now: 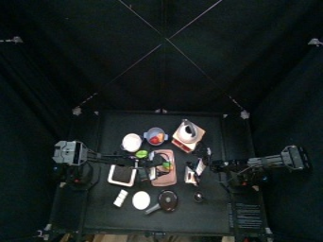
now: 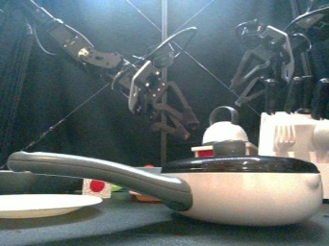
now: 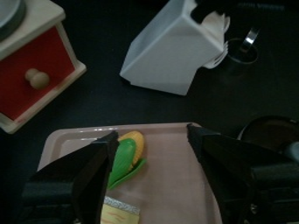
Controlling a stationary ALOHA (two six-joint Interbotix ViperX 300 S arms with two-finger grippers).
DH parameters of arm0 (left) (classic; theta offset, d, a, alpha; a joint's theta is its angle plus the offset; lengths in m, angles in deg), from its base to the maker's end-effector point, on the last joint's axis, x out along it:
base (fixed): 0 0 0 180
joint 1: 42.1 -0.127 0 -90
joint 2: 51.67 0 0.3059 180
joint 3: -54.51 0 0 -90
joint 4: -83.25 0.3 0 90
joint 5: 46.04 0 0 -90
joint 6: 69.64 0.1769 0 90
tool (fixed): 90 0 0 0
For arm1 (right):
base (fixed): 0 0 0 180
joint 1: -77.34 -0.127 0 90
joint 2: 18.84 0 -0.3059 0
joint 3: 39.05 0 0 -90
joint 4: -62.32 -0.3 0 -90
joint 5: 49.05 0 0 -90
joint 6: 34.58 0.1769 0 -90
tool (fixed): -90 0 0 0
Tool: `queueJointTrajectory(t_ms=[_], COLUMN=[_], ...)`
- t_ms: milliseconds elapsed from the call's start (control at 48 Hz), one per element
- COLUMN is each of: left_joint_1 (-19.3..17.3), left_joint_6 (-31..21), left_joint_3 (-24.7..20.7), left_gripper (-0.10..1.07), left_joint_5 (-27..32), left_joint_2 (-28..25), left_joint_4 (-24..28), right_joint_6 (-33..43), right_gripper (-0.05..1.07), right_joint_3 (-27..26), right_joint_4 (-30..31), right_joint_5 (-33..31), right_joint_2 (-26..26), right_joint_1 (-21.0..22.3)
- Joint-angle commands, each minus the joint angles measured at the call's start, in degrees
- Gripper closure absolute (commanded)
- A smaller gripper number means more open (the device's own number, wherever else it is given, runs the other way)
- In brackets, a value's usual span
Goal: Grab corn
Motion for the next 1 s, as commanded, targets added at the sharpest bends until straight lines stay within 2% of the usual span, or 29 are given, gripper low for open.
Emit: queueJointTrajectory(t_ms=[0, 458, 979], left_joint_1=[-0.6, -2.8, -2.8], left_joint_6=[0.1, 0.1, 0.1], left_joint_3=[-2.2, -2.8, -5.4], left_gripper=[-0.02, -0.03, -0.03], left_joint_5=[-0.1, 5.1, 9.1], left_joint_2=[-0.9, -4.0, -8.1], left_joint_4=[2.9, 15.7, 18.4], right_joint_6=[0.1, 0.0, -0.1], right_gripper=[0.09, 0.09, 0.09], right_joint_3=[-0.4, 0.2, 0.3], right_joint_4=[-0.1, -0.1, -0.1], right_joint_5=[0.2, 0.2, 0.2], right_joint_2=[-0.5, -0.6, -0.6], right_joint_1=[-0.1, 0.0, 0.1])
